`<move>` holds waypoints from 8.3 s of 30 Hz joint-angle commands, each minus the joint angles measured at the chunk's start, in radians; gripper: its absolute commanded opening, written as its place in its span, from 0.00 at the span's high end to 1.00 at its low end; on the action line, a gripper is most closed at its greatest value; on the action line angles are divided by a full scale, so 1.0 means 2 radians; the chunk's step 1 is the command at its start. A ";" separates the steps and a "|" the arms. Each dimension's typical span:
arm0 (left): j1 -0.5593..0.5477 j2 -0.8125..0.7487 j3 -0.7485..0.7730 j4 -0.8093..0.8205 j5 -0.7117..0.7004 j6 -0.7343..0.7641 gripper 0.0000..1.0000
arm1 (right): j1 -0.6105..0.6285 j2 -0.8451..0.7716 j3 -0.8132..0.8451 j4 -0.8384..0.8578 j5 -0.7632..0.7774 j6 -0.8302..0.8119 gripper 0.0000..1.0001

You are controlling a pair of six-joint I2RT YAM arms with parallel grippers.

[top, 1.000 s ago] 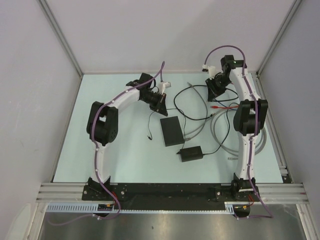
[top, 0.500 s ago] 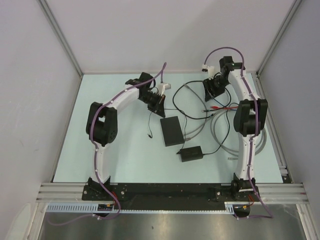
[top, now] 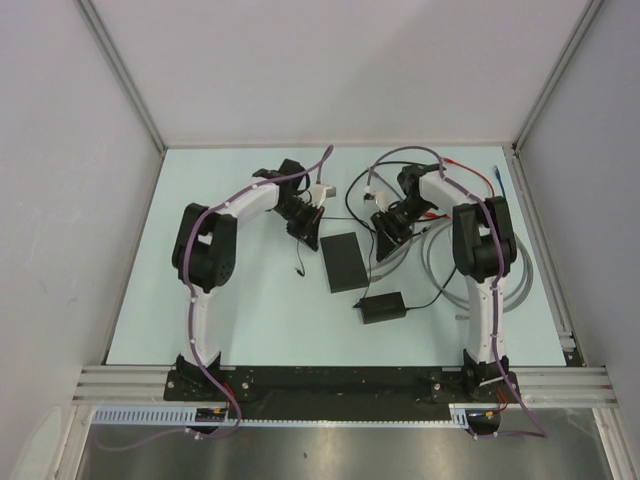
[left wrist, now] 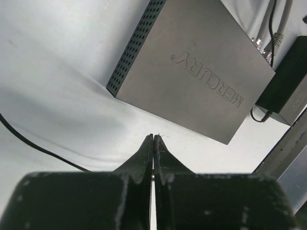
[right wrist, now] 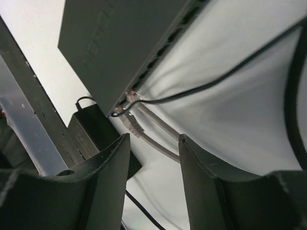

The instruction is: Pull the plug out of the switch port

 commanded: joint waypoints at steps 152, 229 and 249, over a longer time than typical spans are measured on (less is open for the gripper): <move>0.026 -0.006 -0.001 0.026 0.101 0.010 0.86 | 0.011 0.011 0.084 -0.062 0.032 -0.044 0.61; 0.015 0.070 0.028 0.034 0.085 -0.029 0.98 | 0.084 0.085 0.030 -0.003 0.026 -0.075 0.59; 0.007 0.070 0.025 0.034 0.077 -0.031 0.99 | 0.092 0.106 0.049 -0.049 0.015 -0.110 0.68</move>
